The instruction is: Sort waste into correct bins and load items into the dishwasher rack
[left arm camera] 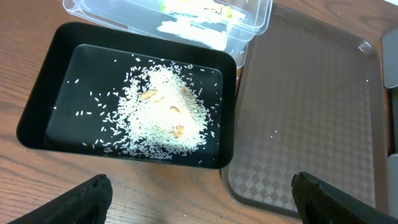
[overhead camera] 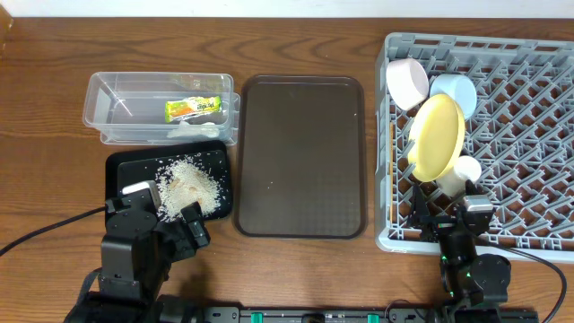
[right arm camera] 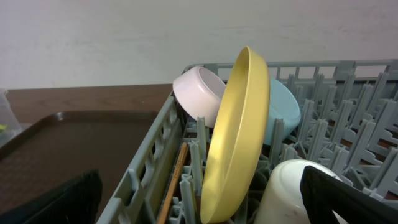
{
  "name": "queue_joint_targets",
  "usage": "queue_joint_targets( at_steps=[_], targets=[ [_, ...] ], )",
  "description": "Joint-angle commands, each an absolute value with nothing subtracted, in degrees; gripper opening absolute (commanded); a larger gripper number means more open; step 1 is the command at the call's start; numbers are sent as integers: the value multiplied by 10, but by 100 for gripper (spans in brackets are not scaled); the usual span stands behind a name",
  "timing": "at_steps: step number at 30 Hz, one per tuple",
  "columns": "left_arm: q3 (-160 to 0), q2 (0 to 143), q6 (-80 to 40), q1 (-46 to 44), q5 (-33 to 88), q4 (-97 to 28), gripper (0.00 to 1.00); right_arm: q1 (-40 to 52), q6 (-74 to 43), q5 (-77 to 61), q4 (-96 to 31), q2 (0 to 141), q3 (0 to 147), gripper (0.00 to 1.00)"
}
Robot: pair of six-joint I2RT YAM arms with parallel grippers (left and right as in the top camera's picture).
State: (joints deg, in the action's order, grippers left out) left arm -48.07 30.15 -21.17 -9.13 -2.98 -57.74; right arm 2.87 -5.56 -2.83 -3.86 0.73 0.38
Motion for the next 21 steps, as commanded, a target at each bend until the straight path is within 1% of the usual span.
queue_joint_targets(
  at_steps=[1,5,8,11,16,21],
  targets=[
    [-475,297,-215,-94,-36,-578,95,34,-50,-32,-41,3,3,99],
    [-466,279,-198,-90,-51,-583,95,34,-51,-32,-41,3,3,99],
    [-427,244,-178,-90,-65,-540,95,34,-50,-32,-41,3,3,99],
    [-353,191,-152,-87,-65,-459,95,34,-51,-32,-41,3,3,99],
    [-222,101,-150,-80,-65,-307,95,34,-51,-32,-41,3,3,99],
    [-118,42,-137,-79,-65,-158,95,34,-51,-32,-41,3,3,99]
  ],
)
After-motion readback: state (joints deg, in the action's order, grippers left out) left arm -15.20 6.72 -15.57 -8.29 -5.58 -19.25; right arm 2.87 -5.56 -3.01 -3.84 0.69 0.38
